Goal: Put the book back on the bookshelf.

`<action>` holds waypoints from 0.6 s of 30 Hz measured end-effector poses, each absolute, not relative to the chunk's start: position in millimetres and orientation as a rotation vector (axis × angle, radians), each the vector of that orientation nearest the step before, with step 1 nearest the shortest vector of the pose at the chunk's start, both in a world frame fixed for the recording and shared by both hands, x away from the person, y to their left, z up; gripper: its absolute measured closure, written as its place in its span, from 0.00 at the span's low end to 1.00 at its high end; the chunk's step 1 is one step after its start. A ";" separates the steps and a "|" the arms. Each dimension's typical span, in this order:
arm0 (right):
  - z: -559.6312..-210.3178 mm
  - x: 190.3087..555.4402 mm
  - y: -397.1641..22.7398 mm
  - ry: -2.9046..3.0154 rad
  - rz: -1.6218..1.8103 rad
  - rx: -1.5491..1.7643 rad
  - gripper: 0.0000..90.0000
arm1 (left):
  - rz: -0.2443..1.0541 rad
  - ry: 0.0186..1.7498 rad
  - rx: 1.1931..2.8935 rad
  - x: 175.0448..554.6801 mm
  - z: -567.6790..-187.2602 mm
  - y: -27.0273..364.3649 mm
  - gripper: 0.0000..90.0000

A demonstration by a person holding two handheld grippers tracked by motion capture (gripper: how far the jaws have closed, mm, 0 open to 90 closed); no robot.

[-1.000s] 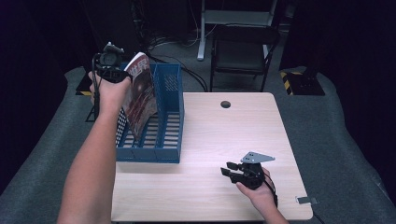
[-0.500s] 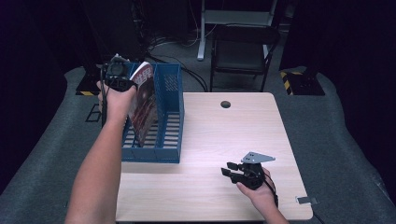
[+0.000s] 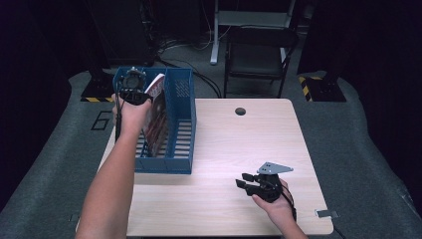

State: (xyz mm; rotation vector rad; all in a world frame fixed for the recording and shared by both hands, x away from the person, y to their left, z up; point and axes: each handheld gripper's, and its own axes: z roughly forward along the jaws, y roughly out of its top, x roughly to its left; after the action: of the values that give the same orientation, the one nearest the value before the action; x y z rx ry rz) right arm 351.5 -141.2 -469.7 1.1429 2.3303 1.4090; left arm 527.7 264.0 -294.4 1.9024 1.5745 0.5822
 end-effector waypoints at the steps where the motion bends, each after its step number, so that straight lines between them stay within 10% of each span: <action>1: -469.7 351.4 -141.1 2.330 1.409 1.145 0.67 | 0.577 1.573 1.904 527.3 -294.5 263.9 0.93; 18: -470.1 351.3 -142.4 2.332 1.407 1.139 0.67 | 0.540 1.557 1.967 510.8 -291.2 266.4 0.87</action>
State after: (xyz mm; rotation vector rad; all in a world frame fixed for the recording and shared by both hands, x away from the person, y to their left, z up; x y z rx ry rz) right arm 351.3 -142.4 -470.1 1.1390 2.3322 1.4073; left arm 510.8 266.4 -291.2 1.9670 1.5567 0.5400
